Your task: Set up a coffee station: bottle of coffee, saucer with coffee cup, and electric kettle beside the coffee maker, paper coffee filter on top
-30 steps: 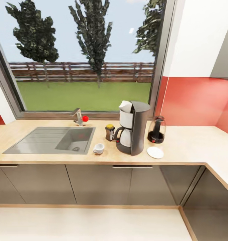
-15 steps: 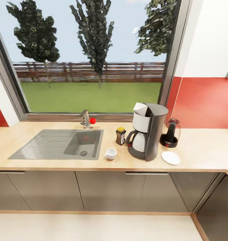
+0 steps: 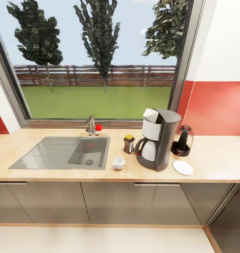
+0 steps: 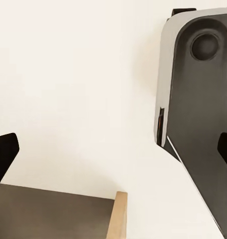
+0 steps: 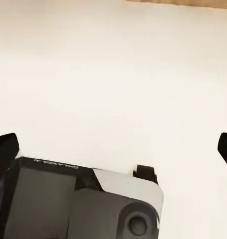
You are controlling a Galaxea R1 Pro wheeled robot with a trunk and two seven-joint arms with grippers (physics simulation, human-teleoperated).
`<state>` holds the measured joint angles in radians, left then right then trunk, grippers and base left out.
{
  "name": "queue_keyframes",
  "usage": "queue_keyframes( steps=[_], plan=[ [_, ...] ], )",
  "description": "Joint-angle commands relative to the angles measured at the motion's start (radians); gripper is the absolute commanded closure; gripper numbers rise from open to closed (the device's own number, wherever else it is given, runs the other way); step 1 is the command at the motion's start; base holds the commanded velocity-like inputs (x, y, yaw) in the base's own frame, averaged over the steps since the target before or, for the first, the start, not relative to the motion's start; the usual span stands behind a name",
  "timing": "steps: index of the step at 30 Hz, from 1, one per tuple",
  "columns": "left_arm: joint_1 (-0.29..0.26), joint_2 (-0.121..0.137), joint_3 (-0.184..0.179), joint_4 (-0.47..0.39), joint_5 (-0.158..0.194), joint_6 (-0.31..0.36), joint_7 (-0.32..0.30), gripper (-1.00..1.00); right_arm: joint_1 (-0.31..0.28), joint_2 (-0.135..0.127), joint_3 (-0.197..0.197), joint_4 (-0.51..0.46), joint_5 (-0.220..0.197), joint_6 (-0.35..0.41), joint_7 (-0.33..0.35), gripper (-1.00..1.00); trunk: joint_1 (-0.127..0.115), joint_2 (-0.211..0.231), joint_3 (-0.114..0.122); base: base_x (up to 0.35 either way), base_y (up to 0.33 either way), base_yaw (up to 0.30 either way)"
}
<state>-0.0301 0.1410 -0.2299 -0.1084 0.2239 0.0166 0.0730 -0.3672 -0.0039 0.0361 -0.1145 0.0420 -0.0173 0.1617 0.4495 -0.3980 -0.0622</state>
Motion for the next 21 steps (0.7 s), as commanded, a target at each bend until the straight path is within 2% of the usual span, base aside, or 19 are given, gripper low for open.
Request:
queue_keyframes(
  steps=[1, 4, 6, 9, 13, 18, 19, 21],
  plan=[
    [0.000, 0.001, -0.009, -0.001, 0.009, 0.002, 0.004, -1.00, -0.001, 0.001, 0.004, -0.013, 0.005, -0.025, 0.001, -1.00, 0.001, -0.002, -0.002, 0.001, 0.001, 0.000],
    [0.003, 0.005, -0.009, 0.001, 0.009, 0.001, 0.005, -1.00, -0.001, 0.019, 0.004, -0.109, 0.004, -0.121, 0.001, -1.00, 0.001, -0.002, -0.002, 0.000, 0.000, 0.000],
    [0.005, 0.006, -0.009, 0.003, 0.009, 0.001, 0.005, -1.00, -0.001, 0.035, 0.004, -0.158, 0.003, -0.148, 0.001, -1.00, 0.001, -0.002, -0.002, 0.000, 0.000, 0.000],
    [0.006, 0.005, -0.009, 0.004, 0.009, 0.003, 0.004, -1.00, -0.001, 0.062, 0.004, -0.214, 0.003, -0.168, 0.001, -1.00, 0.001, -0.002, -0.002, 0.000, 0.000, 0.000],
    [0.006, 0.005, -0.009, 0.003, 0.008, 0.005, 0.004, -1.00, -0.001, 0.112, 0.005, -0.308, 0.003, -0.179, 0.002, -1.00, 0.001, -0.002, -0.002, 0.000, 0.000, 0.000],
    [0.006, 0.007, -0.009, 0.003, 0.008, 0.006, 0.004, -1.00, -0.001, 0.155, 0.007, -0.421, 0.003, -0.182, 0.002, -1.00, 0.001, -0.002, -0.002, -0.007, 0.000, 0.000],
    [0.004, 0.012, -0.008, 0.003, 0.009, 0.006, 0.005, -1.00, -0.001, 0.166, 0.007, -0.498, 0.002, -0.187, 0.002, -1.00, 0.001, -0.002, -0.002, -0.198, 0.000, 0.000],
    [0.002, 0.015, -0.008, 0.003, 0.009, 0.005, 0.005, -1.00, -0.001, 0.169, 0.007, -0.546, 0.001, -0.188, 0.002, -1.00, 0.001, -0.002, -0.002, -0.121, 0.000, 0.000]
  ],
)
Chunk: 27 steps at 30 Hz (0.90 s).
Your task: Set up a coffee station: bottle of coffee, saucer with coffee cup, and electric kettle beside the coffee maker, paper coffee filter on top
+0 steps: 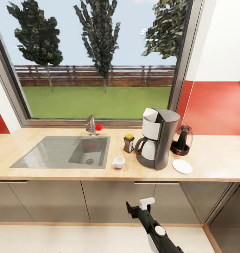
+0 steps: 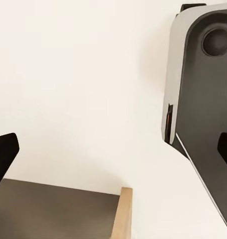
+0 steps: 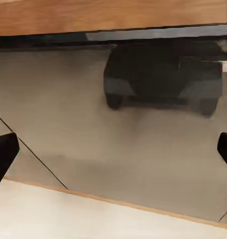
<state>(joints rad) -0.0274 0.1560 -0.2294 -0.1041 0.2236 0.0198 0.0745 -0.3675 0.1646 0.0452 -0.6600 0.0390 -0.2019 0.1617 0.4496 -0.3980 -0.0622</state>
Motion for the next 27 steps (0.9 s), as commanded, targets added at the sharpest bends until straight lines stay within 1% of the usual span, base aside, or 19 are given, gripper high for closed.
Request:
queue_keyframes(
  steps=[1, 5, 8, 9, 15, 19, 21, 22, 23, 24, 25, 27],
  plan=[
    [-0.001, 0.001, -0.009, -0.002, 0.009, 0.002, 0.004, -1.00, -0.001, 0.001, -0.001, -0.025, 0.004, -0.003, 0.002, -1.00, 0.000, -0.002, -0.002, -0.060, 0.000, 0.000],
    [-0.001, 0.002, -0.008, -0.002, 0.010, 0.001, 0.004, -1.00, -0.001, 0.003, 0.000, -0.149, 0.004, -0.002, 0.004, -1.00, 0.000, -0.002, -0.002, -0.019, 0.000, 0.000],
    [-0.001, 0.002, -0.008, -0.002, 0.010, 0.001, 0.005, -1.00, -0.001, 0.005, 0.002, -0.211, 0.003, -0.002, 0.004, -1.00, 0.000, -0.002, -0.002, -0.002, 0.000, 0.000],
    [-0.001, 0.003, -0.008, -0.002, 0.010, 0.001, 0.005, -1.00, -0.001, 0.010, 0.003, -0.255, 0.003, -0.002, 0.004, -1.00, 0.000, -0.002, -0.002, -0.155, 0.000, 0.000],
    [-0.004, 0.003, -0.006, -0.002, 0.010, 0.002, 0.005, -1.00, -0.001, 0.010, 0.005, -0.298, 0.002, -0.002, 0.005, -1.00, 0.000, -0.002, -0.002, -0.255, 0.000, 0.000],
    [-0.005, 0.002, -0.006, -0.002, 0.010, 0.002, 0.005, -1.00, -0.001, 0.010, 0.006, -0.360, 0.002, 0.001, 0.006, -1.00, 0.000, -0.002, -0.002, -0.082, 0.000, 0.000],
    [-0.005, 0.002, -0.007, -0.002, 0.010, 0.002, 0.005, -1.00, -0.001, 0.010, 0.019, -0.407, 0.002, 0.017, 0.004, -1.00, 0.000, -0.002, -0.002, -0.015, 0.000, 0.000],
    [-0.005, 0.002, -0.007, -0.002, 0.010, 0.002, 0.005, -1.00, -0.002, 0.010, 0.028, -0.439, 0.002, 0.053, 0.002, -1.00, 0.000, -0.002, -0.002, -0.005, 0.000, 0.000],
    [-0.005, 0.002, -0.007, -0.002, 0.010, 0.002, 0.005, -1.00, -0.002, 0.010, 0.030, -0.451, 0.002, 0.071, 0.002, -1.00, 0.000, -0.002, -0.002, -0.004, 0.000, 0.000],
    [-0.005, 0.002, -0.007, -0.002, 0.010, 0.002, 0.005, -1.00, -0.002, 0.010, 0.034, -0.478, 0.002, 0.118, 0.002, -1.00, 0.000, -0.002, -0.002, -0.003, 0.000, 0.000],
    [-0.005, 0.001, -0.007, -0.002, 0.010, 0.003, 0.005, -1.00, -0.003, 0.010, 0.036, -0.521, 0.002, 0.207, 0.001, -1.00, 0.000, -0.002, -0.002, -0.001, 0.000, 0.000],
    [-0.005, 0.001, -0.007, -0.002, 0.010, 0.004, 0.005, -1.00, -0.009, 0.010, 0.038, -0.573, 0.002, 0.341, -0.001, -1.00, 0.000, -0.002, -0.002, 0.000, 0.000, 0.000]
  ],
)
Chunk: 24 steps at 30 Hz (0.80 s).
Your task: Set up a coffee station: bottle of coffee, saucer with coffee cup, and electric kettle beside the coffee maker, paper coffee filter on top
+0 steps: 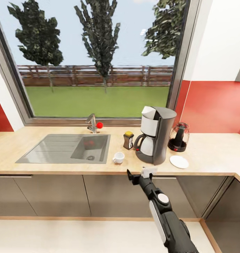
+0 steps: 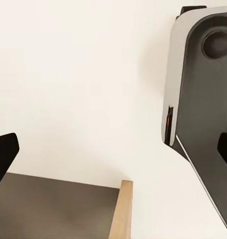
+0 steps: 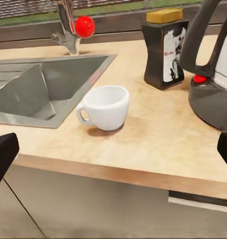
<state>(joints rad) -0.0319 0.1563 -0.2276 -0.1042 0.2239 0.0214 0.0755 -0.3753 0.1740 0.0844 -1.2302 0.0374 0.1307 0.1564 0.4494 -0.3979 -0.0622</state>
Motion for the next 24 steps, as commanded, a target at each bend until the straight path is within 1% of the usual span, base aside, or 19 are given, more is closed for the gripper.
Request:
queue_keyframes(
  steps=[1, 2, 3, 4, 8, 10, 11, 14, 16, 21, 24],
  plan=[
    [0.000, 0.000, -0.009, -0.002, 0.009, 0.002, 0.003, -1.00, -0.004, 0.001, -0.001, -0.014, 0.004, 0.040, 0.002, -1.00, 0.001, -0.002, -0.002, 0.000, 0.000, 0.000],
    [0.000, 0.000, -0.009, -0.002, 0.009, 0.003, 0.003, -1.00, -0.009, 0.001, -0.001, -0.025, 0.004, 0.070, -0.001, -1.00, 0.001, -0.002, -0.002, 0.000, 0.000, 0.000],
    [0.000, -0.001, -0.009, -0.002, 0.009, 0.004, 0.003, -1.00, -0.029, 0.001, 0.000, -0.055, 0.004, 0.150, -0.016, -1.00, 0.001, -0.002, -0.002, 0.000, 0.000, 0.000],
    [0.000, -0.001, -0.010, -0.001, 0.009, 0.008, 0.003, -1.00, -0.074, 0.001, 0.000, -0.084, 0.003, 0.268, -0.074, -1.00, 0.001, -0.002, -0.002, 0.000, 0.000, 0.000],
    [0.000, -0.001, -0.010, 0.001, 0.009, 0.011, 0.003, -1.00, -0.159, 0.001, 0.000, -0.095, -0.002, 0.484, -0.177, -1.00, 0.001, -0.002, -0.002, 0.000, 0.000, 0.000],
    [0.000, -0.003, -0.010, 0.003, 0.010, 0.012, 0.003, -1.00, -0.219, 0.001, 0.001, -0.088, -0.002, 0.635, -0.235, -1.00, 0.001, -0.002, -0.002, 0.000, 0.000, 0.000],
    [0.000, -0.003, -0.010, 0.004, 0.011, 0.012, 0.003, -1.00, -0.230, 0.001, 0.001, -0.088, -0.002, 0.669, -0.255, -1.00, 0.001, -0.002, -0.002, 0.000, 0.000, 0.000],
    [0.001, -0.004, -0.011, 0.004, 0.011, 0.012, 0.003, -1.00, -0.243, 0.001, 0.001, -0.089, -0.002, 0.728, -0.282, -1.00, 0.001, -0.002, -0.002, 0.000, 0.000, 0.000],
    [0.001, -0.004, -0.011, 0.004, 0.011, 0.012, 0.003, -1.00, -0.247, 0.001, 0.001, -0.088, -0.002, 0.748, -0.289, -1.00, 0.001, -0.002, -0.002, 0.000, 0.000, 0.000],
    [0.000, -0.001, -0.010, 0.005, 0.011, 0.013, 0.001, -1.00, -0.249, 0.001, 0.003, -0.082, -0.002, 0.761, -0.294, -1.00, 0.001, -0.002, -0.002, 0.000, 0.000, 0.000],
    [0.000, -0.001, -0.009, 0.005, 0.011, 0.014, 0.001, -1.00, -0.249, 0.001, 0.003, -0.059, -0.002, 0.762, -0.294, -1.00, 0.001, -0.002, -0.002, 0.000, 0.000, 0.000]
  ],
)
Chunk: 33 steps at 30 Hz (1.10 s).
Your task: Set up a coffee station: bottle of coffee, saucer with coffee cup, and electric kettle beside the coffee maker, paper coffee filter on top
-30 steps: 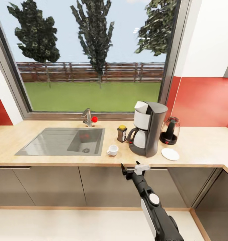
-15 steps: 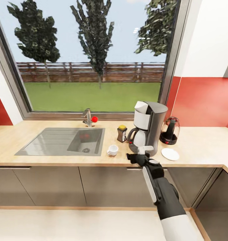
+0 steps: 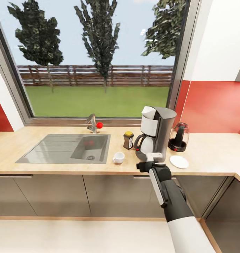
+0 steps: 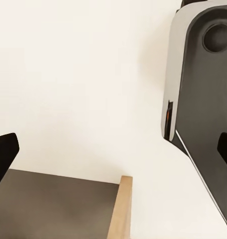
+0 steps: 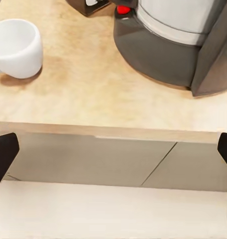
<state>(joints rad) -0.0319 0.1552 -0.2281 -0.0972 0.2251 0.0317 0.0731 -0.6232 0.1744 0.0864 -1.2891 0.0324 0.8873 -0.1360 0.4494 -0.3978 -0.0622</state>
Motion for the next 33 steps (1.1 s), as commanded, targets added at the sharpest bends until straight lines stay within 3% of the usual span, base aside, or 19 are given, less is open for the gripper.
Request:
queue_keyframes(
  steps=[1, 8, 21, 33],
  plan=[
    [0.000, 0.000, -0.008, -0.002, 0.010, 0.003, 0.004, -1.00, -0.001, 0.000, 0.001, 0.009, 0.003, 0.005, -0.001, -1.00, 0.001, -0.002, -0.002, 0.000, 0.000, 0.000],
    [0.000, 0.000, -0.009, -0.002, 0.010, 0.004, 0.004, -1.00, -0.001, 0.000, 0.001, 0.045, 0.002, 0.004, -0.001, -1.00, 0.001, -0.002, -0.002, 0.037, 0.023, 0.000],
    [0.002, 0.002, -0.010, 0.000, 0.010, 0.003, 0.005, -1.00, -0.001, 0.000, 0.001, 0.050, 0.002, 0.004, 0.001, -1.00, 0.001, -0.002, -0.002, 0.220, 0.182, 0.000],
    [0.009, 0.003, -0.011, 0.002, 0.010, 0.002, 0.004, -1.00, -0.001, 0.000, 0.002, 0.083, 0.001, 0.004, 0.001, -1.00, 0.001, -0.002, -0.002, 0.045, 0.025, 0.000]
  ],
)
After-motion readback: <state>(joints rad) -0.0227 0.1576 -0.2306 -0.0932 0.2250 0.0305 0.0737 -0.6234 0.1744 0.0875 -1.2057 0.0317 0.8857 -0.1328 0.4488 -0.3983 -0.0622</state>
